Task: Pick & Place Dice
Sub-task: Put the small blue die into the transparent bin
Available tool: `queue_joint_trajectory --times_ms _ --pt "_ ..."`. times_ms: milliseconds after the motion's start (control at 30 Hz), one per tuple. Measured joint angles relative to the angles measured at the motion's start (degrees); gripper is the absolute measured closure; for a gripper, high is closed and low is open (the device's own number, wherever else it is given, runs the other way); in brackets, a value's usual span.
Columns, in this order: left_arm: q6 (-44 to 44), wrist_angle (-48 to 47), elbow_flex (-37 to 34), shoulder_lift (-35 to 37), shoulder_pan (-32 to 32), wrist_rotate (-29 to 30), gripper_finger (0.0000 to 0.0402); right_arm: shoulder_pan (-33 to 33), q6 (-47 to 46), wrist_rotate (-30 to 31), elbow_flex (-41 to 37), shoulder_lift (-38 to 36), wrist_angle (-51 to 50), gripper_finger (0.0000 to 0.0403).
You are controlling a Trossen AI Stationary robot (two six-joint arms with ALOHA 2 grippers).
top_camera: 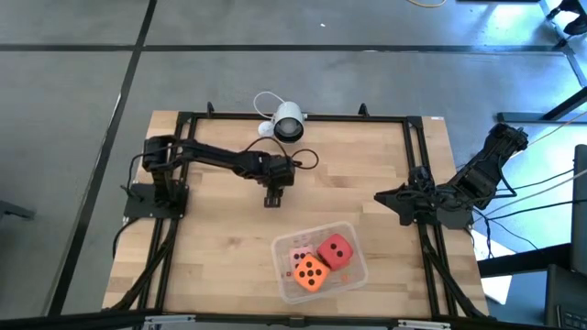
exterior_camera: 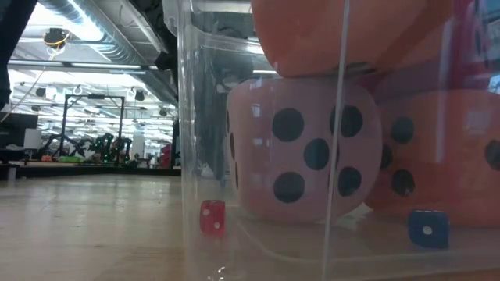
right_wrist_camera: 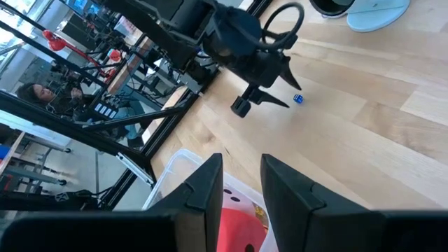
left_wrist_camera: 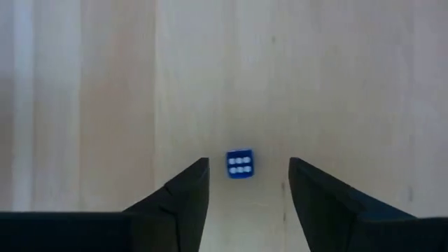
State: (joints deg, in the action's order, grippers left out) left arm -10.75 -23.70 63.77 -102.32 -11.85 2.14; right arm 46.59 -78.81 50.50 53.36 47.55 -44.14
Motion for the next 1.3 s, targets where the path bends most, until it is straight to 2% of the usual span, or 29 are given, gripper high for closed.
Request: queue_joint_trajectory --times_ms 133,233,333,500,1100,1300 --pt "0.4 0.0 0.0 -0.2 -1.2 -1.5 0.0212 0.0 0.0 0.0 0.0 0.0 0.0 0.0305" --pt "0.5 -0.2 0.0 -1.7 -2.3 -6.5 0.0212 0.0 0.0 0.0 0.0 0.0 0.0 0.0305" --pt "0.6 -0.1 0.1 -3.5 -2.6 -8.4 0.0214 0.0 0.0 -0.2 0.0 0.0 0.0 0.0305" --pt "3.9 0.7 0.2 -4.8 -2.1 -5.8 0.0214 0.0 0.0 -1.3 0.0 0.2 0.0 0.0305" --pt "10.0 2.9 0.0 -5.1 -1.9 -6.5 0.0215 0.0 -0.3 -2.1 0.0 2.2 0.2 0.0305" --pt "9.9 2.2 0.1 -5.1 -1.7 -5.6 0.0247 0.0 -0.2 -2.1 0.0 2.2 0.7 0.0305"
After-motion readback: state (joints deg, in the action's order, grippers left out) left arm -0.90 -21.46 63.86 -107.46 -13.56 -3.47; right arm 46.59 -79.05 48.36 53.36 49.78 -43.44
